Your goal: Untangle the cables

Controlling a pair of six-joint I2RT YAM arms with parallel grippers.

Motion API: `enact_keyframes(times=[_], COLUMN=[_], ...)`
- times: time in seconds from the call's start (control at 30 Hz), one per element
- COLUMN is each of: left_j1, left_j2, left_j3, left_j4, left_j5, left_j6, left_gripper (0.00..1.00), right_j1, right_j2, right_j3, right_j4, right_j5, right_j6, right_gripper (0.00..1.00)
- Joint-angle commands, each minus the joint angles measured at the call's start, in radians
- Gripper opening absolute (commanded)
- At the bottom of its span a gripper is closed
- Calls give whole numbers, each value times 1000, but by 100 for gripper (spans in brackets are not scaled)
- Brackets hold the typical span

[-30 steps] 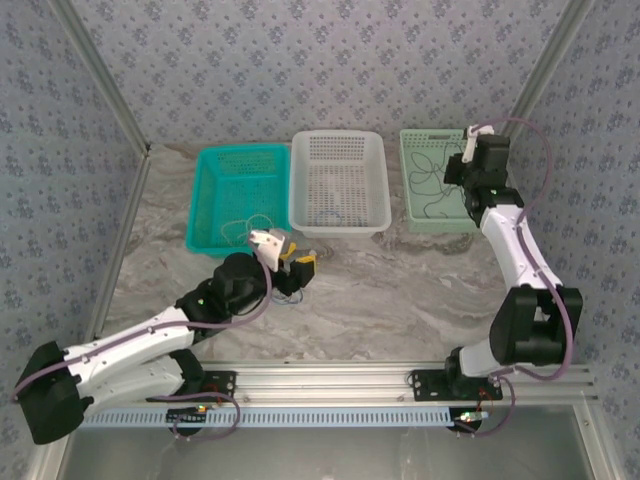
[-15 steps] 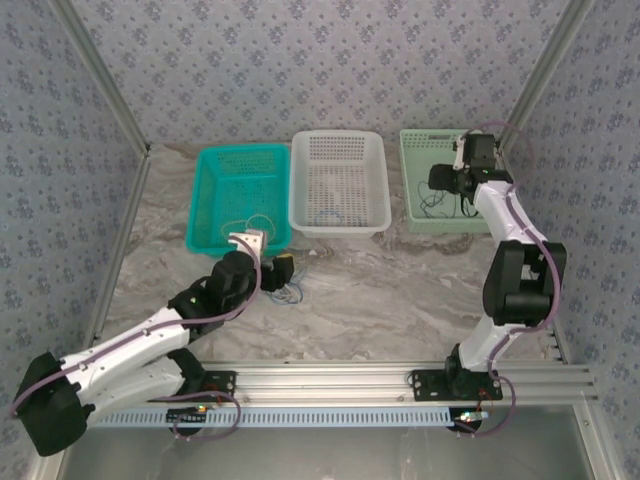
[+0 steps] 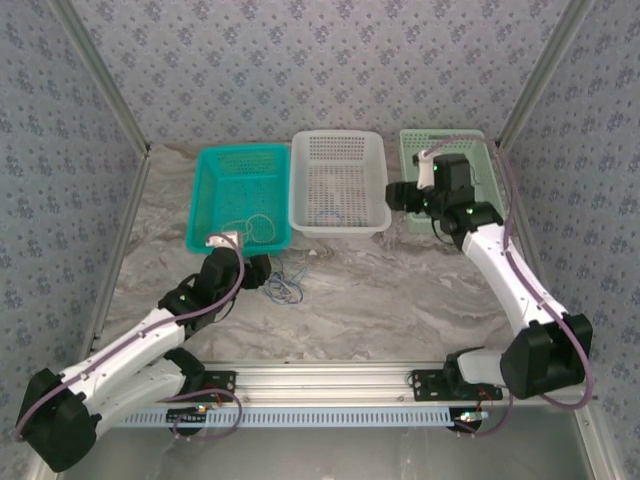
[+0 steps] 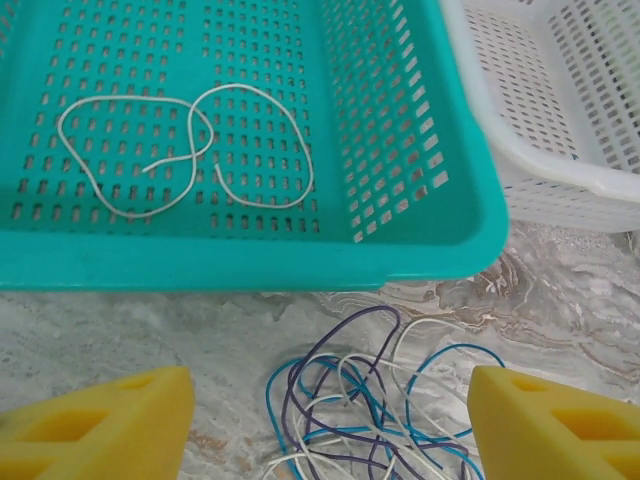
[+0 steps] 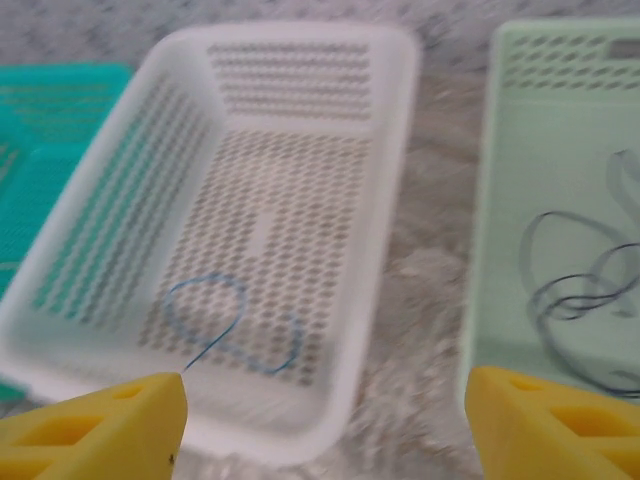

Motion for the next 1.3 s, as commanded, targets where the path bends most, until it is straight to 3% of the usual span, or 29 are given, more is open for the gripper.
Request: enact_keyframes(times=[0.0, 0.17, 0.37, 0.93, 1.13, 1.27], left_j1=[26, 28, 43, 126, 127, 127], left_j2=[-19, 39, 109, 416, 460, 481], left_j3=[-18, -25, -56, 4, 16, 28], left_j4=[-38, -29, 42, 241, 294, 309], left_j5=[62, 94, 101, 171, 174, 210], left_j6=[-26, -21, -16, 59, 78, 85], left_gripper=[70, 69, 69, 57, 44, 10], right_j1=[82, 198, 263, 306, 309, 308], right_j2=[-51, -79, -88, -115, -153, -179], right_j3=[-87, -205, -280, -337, -364, -375], right_j4=[17, 93, 166, 207, 185, 172], right_j5=[-84, -71, -49, 0, 33, 54], right_j6=[36, 92, 150, 209, 213, 218], right_gripper=[75, 75, 75, 76, 77, 77])
